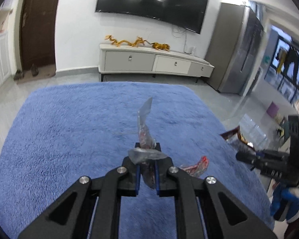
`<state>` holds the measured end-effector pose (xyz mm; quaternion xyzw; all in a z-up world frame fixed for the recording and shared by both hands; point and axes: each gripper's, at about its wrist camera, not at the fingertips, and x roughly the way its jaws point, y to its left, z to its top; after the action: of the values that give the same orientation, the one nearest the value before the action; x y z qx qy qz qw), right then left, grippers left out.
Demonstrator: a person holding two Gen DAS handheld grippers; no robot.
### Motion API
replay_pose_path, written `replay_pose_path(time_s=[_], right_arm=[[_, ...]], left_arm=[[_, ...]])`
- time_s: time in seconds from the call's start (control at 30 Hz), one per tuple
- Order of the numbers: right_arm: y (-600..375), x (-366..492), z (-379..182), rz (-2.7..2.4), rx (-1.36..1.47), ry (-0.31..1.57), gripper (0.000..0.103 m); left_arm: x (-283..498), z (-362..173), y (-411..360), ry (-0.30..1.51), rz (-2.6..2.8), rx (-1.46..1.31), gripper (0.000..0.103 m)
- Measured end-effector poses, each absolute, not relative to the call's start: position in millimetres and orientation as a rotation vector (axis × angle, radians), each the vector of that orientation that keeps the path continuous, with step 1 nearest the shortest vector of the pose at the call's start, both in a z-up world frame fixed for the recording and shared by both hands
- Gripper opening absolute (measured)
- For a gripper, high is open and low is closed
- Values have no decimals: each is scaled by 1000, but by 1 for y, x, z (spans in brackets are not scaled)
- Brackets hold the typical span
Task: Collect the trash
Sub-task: 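Carry the clear wrapper and chip bag to the bin and open both grippers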
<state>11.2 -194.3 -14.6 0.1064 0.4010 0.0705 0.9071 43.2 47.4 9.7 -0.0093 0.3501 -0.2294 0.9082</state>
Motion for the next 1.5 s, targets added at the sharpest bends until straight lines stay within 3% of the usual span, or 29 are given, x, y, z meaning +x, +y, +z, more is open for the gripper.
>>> replay_pose_path(time_s=[0.5, 0.97, 1.5], right_arm=[[-239, -44, -6, 18, 289, 767, 25], [-310, -77, -24, -106, 405, 745, 25], [-404, -106, -85, -246, 589, 795, 25]], left_arm=[[-25, 42, 4, 614, -480, 148, 10], [-18, 40, -59, 643, -539, 257, 10], [19, 13, -219, 802, -792, 322, 10]])
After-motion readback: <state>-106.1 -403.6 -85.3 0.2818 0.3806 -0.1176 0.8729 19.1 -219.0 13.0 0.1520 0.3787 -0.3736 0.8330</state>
